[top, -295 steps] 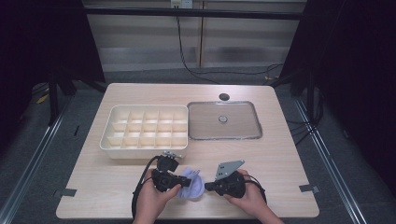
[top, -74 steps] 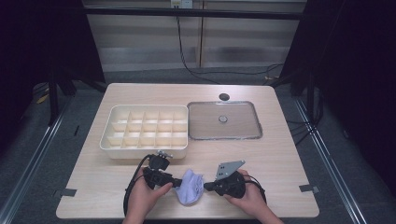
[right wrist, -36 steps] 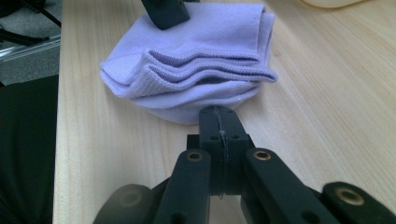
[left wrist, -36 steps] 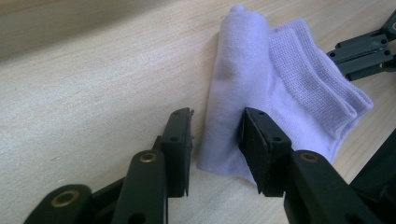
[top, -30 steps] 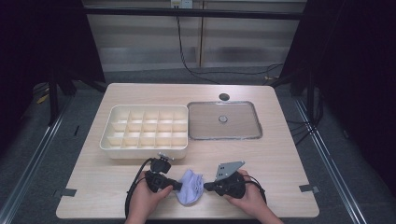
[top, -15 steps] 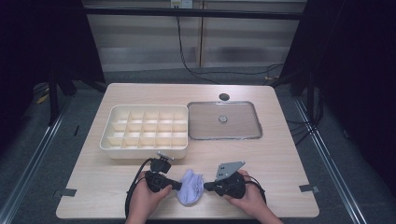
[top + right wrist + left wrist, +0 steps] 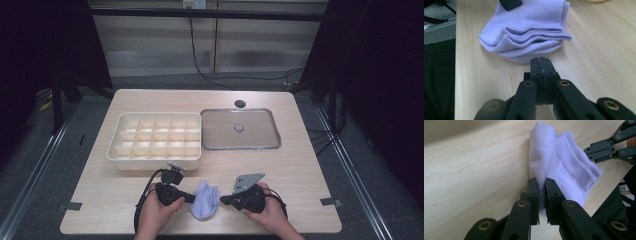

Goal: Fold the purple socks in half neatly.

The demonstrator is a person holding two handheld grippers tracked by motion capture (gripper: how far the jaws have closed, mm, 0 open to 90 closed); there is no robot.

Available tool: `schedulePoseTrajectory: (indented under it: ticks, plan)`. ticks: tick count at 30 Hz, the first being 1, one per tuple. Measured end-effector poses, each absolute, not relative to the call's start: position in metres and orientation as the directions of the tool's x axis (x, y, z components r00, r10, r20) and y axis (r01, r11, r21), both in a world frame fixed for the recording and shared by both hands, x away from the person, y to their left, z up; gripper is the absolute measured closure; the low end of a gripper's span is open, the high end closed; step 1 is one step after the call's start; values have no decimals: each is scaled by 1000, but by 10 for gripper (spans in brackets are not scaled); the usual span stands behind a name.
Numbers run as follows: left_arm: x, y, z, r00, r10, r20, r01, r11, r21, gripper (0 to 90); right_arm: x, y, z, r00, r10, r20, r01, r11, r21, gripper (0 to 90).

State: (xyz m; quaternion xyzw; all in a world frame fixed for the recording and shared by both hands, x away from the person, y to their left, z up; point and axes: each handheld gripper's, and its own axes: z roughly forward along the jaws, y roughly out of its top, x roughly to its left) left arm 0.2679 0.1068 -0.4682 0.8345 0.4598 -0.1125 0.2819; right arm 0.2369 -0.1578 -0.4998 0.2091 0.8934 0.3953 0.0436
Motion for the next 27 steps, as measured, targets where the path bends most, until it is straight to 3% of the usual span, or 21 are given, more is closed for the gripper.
schedulePoseTrajectory:
  ticks: [27]
  plan:
    - [264, 101, -460, 569, 700, -432, 818, -427, 385, 824, 232, -149, -501, -921, 378, 92, 323, 613, 721, 900]
